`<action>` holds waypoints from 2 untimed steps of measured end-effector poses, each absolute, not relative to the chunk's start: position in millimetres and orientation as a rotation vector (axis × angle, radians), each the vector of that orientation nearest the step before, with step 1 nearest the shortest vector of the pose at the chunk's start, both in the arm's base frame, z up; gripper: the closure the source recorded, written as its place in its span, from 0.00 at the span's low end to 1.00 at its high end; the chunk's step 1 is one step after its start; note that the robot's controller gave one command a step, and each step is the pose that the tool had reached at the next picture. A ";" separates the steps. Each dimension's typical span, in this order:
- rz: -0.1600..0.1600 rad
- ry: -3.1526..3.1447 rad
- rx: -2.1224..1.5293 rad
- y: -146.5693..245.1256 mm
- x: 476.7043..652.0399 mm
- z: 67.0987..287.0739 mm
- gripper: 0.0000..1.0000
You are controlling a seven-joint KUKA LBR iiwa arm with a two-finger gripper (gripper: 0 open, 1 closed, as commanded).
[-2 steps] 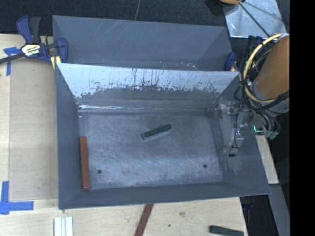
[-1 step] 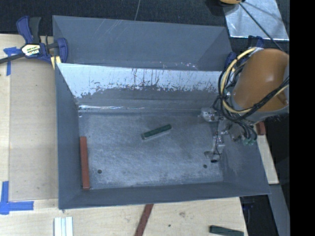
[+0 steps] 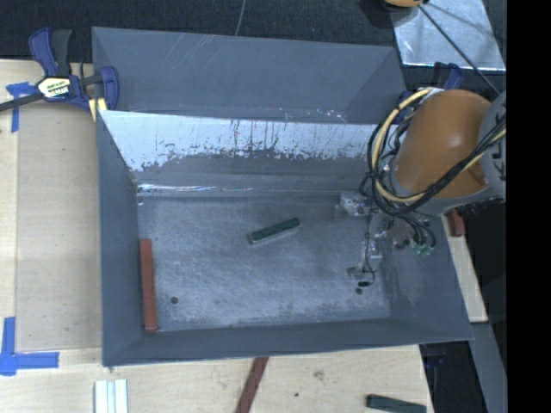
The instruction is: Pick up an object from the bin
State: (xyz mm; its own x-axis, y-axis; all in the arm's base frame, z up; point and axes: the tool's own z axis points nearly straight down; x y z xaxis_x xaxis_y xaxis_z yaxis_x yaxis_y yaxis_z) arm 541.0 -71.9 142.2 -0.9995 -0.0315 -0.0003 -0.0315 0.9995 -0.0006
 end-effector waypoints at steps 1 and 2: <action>0.005 3.140 -0.208 -89.0 548.6 177.6 0.00; -0.009 3.118 -0.205 -65.4 554.3 166.0 0.00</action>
Offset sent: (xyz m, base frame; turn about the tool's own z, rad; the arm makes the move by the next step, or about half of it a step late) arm 0.0102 0.0790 -0.0573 -0.0390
